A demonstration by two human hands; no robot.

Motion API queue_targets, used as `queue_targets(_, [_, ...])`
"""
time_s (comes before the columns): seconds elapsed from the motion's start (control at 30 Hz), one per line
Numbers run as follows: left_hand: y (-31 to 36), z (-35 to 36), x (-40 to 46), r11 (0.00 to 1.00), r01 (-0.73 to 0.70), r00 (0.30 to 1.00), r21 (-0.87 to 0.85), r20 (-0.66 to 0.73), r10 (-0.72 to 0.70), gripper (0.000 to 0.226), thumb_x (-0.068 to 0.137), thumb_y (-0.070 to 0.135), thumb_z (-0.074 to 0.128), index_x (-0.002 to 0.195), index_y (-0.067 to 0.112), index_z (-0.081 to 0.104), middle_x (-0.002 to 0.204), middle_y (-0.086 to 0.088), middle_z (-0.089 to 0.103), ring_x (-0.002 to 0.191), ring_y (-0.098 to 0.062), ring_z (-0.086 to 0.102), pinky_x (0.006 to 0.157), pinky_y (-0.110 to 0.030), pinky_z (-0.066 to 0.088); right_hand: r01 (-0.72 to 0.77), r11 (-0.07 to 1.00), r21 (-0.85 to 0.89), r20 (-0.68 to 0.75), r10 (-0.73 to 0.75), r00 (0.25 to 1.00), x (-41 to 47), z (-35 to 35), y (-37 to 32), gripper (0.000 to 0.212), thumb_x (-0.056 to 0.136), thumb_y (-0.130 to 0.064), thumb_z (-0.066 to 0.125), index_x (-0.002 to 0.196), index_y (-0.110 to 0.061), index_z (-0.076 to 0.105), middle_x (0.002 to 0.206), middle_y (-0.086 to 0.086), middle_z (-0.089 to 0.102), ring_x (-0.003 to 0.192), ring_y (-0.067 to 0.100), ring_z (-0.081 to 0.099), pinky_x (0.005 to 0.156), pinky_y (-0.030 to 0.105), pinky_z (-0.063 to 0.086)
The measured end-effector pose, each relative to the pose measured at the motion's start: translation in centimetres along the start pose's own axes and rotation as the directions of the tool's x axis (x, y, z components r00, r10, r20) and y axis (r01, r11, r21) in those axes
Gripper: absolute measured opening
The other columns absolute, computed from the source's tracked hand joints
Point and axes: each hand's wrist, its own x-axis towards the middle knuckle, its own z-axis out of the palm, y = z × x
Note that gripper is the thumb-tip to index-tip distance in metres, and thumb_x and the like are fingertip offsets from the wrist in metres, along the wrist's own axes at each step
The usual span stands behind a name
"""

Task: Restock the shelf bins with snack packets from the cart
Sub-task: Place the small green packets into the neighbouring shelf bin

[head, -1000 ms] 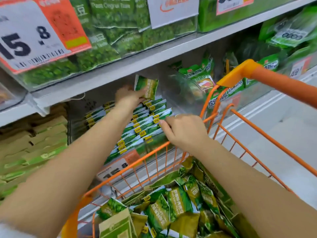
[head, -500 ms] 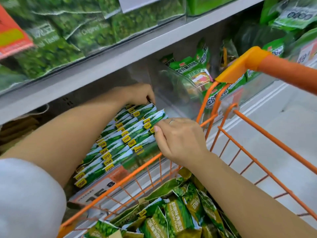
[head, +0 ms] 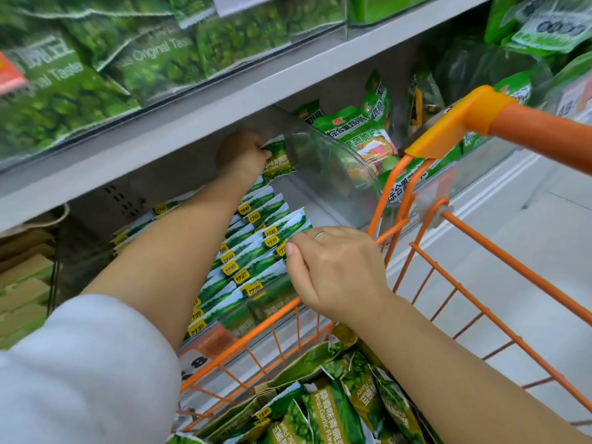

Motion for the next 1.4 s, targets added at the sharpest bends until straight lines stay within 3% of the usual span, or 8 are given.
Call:
queue_targets(0.2, [0.1,1.0,1.1,0.939,-0.073,0.997,0.335,0.027,0.067,0.024,0.087,0.028,0.068,0.097,0.007,0.07,0.105,-0.013,0.068,0.103,-0.033,0.063,0.094,-0.037,0.049,-0.001,1.0,0.001,-0.003,0.001,1.0,0.0,-0.1,0.0,0.038,0.091,-0.023,0.041,0.057,-0.014,0.054,0.051,-0.002,0.046,0.048,0.019,0.043,0.058,0.024,0.017])
queue_targets(0.6, [0.9,0.7,0.6,0.928,-0.078,0.99,0.364,0.137,0.03,0.02,0.084,0.023,0.068,0.103,0.017,0.068,0.116,-0.007,0.065,0.11,-0.03,0.06,0.098,-0.037,0.043,-0.006,1.0,0.012,0.057,0.006,0.998,0.1,-0.4,-0.1,0.037,0.09,-0.023,0.042,0.055,-0.015,0.052,0.049,-0.002,0.045,0.046,0.018,0.042,0.054,0.025,0.021])
queue_targets(0.8, [-0.2,-3.9,-6.4,0.987,0.067,0.985,-0.15,-0.148,-0.089,0.034,0.086,0.019,0.053,0.118,0.026,0.062,0.119,0.0,0.065,0.113,-0.025,0.057,0.098,-0.031,0.043,-0.01,1.0,0.002,0.117,0.01,0.993,0.6,-0.9,-0.1,0.037,0.089,-0.024,0.042,0.055,-0.014,0.051,0.046,0.0,0.043,0.043,0.023,0.043,0.049,0.025,0.022])
queue_targets(0.97, [0.1,-7.9,-19.2,0.836,-0.273,0.95,-0.476,-0.268,0.158,0.025,0.086,0.008,0.055,0.103,0.021,0.067,0.09,0.015,0.066,0.091,-0.003,0.063,0.09,-0.026,0.049,-0.109,0.994,0.016,0.385,0.094,0.918,1.8,-2.5,-1.2,0.032,0.094,-0.035,0.046,0.091,-0.013,0.069,0.081,0.008,0.065,0.081,0.029,0.061,0.058,0.031,0.04])
queue_targets(1.13, [-1.1,-8.3,-30.9,0.789,-0.357,0.926,-0.5,-0.078,0.369,0.021,0.084,0.019,0.054,0.092,0.033,0.067,0.083,0.025,0.065,0.078,0.007,0.059,0.074,-0.018,0.044,-0.06,0.995,0.081,0.392,0.023,0.919,1.2,-7.0,-3.0,0.021,0.091,-0.029,0.056,0.092,-0.012,0.067,0.091,0.009,0.064,0.089,0.032,0.06,0.063,0.036,0.044])
queue_targets(1.2, [-2.2,-6.8,-33.4,0.858,-0.36,0.876,-0.366,0.184,0.446,0.017,0.086,0.033,0.05,0.095,0.037,0.064,0.084,0.025,0.065,0.077,0.005,0.059,0.072,-0.029,0.05,0.037,0.999,-0.007,0.565,-0.027,0.825,0.5,-9.1,-4.3,0.025,0.093,-0.036,0.051,0.088,-0.015,0.063,0.086,0.008,0.065,0.083,0.032,0.063,0.062,0.035,0.044])
queue_targets(1.27, [-3.3,-5.4,-34.4,0.891,-0.428,0.787,-0.153,0.421,0.45,0.021,0.093,0.039,0.047,0.107,0.036,0.063,0.098,0.016,0.07,0.09,-0.008,0.064,0.075,-0.034,0.053,0.151,0.97,-0.19,0.828,0.076,0.555,-0.7,-10.0,-4.8,0.032,0.095,-0.045,0.046,0.095,-0.017,0.06,0.099,0.009,0.066,0.092,0.03,0.063,0.071,0.035,0.047])
queue_targets(1.4, [-4.4,-4.6,-33.8,0.855,-0.516,0.771,0.043,0.458,0.442,0.027,0.1,0.034,0.041,0.118,0.029,0.061,0.11,0.006,0.069,0.098,-0.016,0.064,0.074,-0.034,0.052,0.329,0.863,-0.384,0.921,0.381,0.078,-3.5,-10.9,-4.1,0.043,0.095,-0.053,0.047,0.094,-0.012,0.057,0.094,0.003,0.061,0.081,0.022,0.059,0.067,0.03,0.049])
